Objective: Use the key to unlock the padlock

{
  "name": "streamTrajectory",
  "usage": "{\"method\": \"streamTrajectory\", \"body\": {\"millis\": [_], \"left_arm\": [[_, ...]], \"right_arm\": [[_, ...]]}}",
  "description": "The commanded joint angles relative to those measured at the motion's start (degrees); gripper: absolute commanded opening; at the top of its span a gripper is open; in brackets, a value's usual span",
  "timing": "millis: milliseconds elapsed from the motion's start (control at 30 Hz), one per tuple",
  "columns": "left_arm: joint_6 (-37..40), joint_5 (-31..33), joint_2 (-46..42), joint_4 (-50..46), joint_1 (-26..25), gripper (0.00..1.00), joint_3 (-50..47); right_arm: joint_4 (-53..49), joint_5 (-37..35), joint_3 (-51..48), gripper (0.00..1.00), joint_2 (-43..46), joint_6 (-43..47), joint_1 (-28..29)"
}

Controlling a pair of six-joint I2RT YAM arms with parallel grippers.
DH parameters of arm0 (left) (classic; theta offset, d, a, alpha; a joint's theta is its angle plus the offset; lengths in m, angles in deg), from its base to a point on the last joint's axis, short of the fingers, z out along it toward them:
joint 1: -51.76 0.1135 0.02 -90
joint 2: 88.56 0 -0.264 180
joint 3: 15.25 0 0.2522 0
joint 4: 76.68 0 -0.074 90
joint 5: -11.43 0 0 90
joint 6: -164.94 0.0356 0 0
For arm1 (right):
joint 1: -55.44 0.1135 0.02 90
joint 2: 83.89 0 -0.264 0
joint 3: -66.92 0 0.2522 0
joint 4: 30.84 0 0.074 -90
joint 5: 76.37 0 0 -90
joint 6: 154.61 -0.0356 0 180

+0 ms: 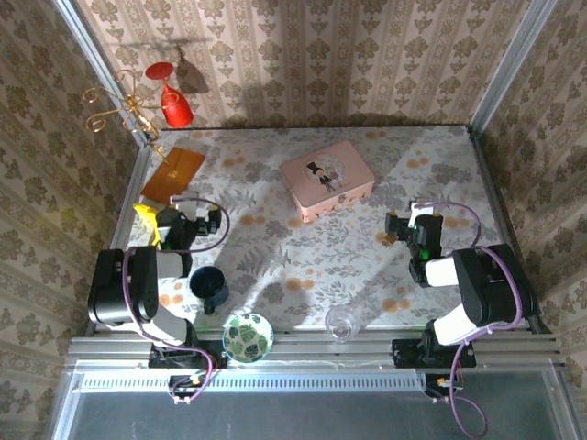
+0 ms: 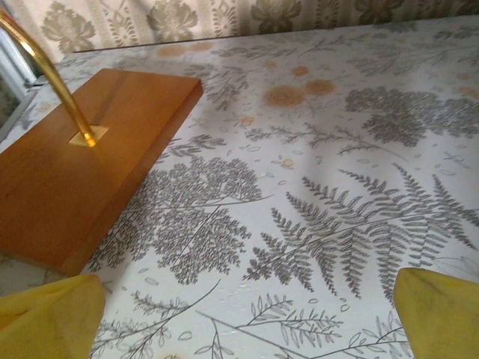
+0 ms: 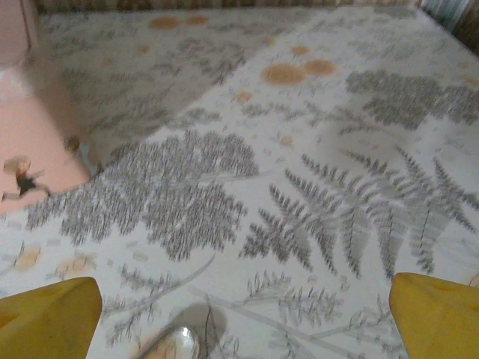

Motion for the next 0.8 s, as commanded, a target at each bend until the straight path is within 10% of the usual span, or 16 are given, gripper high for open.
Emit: {"method": "streamTrajectory", "body": {"millis": [0, 767], "left_arm": [[-1.29, 7.47, 0.4, 3.58, -0.35, 1.0, -0.98], [1.55, 8.13, 0.81, 1.95, -2.49, 1.0, 0.31]], "right_arm": [[-0.9, -3.56, 3.64, 1.0, 0.35, -1.65, -0.44], [-0.72, -3.84, 3.57, 1.0, 0.19, -1.5, -0.26]]}}
